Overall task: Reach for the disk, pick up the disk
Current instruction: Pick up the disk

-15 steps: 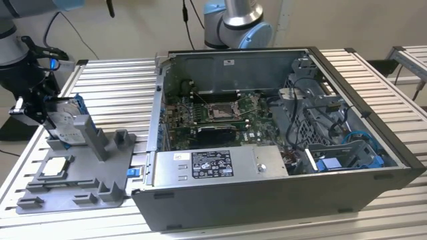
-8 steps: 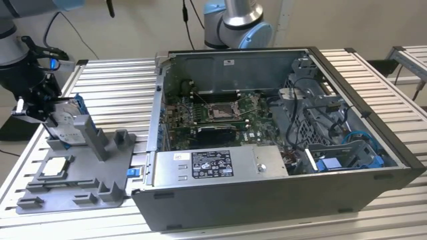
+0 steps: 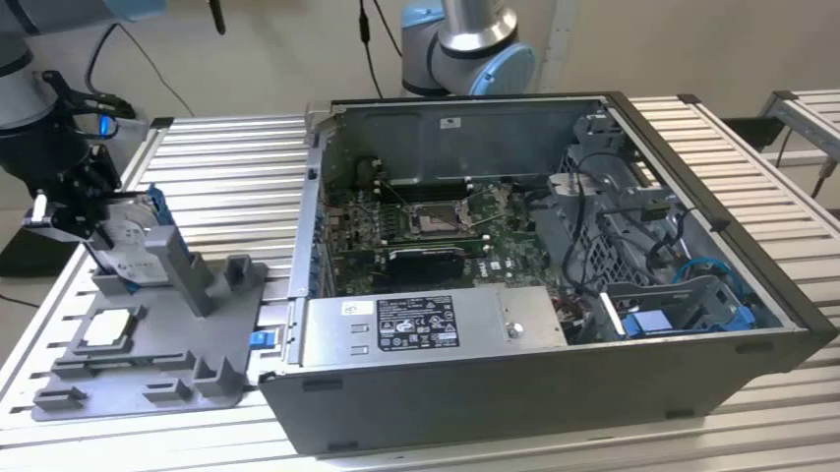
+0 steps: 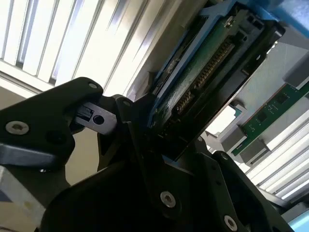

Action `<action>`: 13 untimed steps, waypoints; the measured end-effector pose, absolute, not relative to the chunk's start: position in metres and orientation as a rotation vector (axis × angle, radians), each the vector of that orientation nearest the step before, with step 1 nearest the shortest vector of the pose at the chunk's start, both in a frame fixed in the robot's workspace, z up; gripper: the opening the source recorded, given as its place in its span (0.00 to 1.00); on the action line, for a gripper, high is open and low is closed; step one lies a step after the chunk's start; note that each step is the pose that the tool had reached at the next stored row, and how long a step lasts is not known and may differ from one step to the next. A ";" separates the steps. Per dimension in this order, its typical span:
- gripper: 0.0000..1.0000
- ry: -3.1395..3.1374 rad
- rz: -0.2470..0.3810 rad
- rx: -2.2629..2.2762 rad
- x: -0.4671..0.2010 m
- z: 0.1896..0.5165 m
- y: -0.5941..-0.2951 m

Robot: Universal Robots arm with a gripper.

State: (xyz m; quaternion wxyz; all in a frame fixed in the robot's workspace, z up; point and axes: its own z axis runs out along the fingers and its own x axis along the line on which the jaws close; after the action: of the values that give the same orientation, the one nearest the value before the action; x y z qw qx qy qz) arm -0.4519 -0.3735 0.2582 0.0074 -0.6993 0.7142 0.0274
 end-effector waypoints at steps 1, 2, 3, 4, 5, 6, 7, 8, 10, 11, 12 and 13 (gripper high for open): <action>0.00 2.223 0.107 -2.177 -0.452 0.258 -0.373; 0.00 2.219 0.115 -2.173 -0.452 0.258 -0.373; 0.00 2.219 0.115 -2.173 -0.452 0.258 -0.373; 0.00 2.219 0.115 -2.172 -0.452 0.258 -0.373; 0.00 2.219 0.115 -2.173 -0.452 0.258 -0.373; 0.00 2.219 0.115 -2.173 -0.452 0.259 -0.373; 0.00 2.219 0.117 -2.172 -0.452 0.259 -0.373; 0.00 2.217 0.120 -2.171 -0.452 0.259 -0.373; 0.00 2.217 0.121 -2.170 -0.452 0.259 -0.373; 0.00 2.217 0.121 -2.170 -0.452 0.259 -0.373; 0.00 2.217 0.121 -2.170 -0.452 0.259 -0.373; 0.00 2.217 0.121 -2.170 -0.452 0.259 -0.373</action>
State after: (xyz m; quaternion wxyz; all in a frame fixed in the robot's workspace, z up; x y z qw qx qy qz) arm -0.4521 -0.3733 0.2592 0.0186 -0.6989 0.7139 0.0388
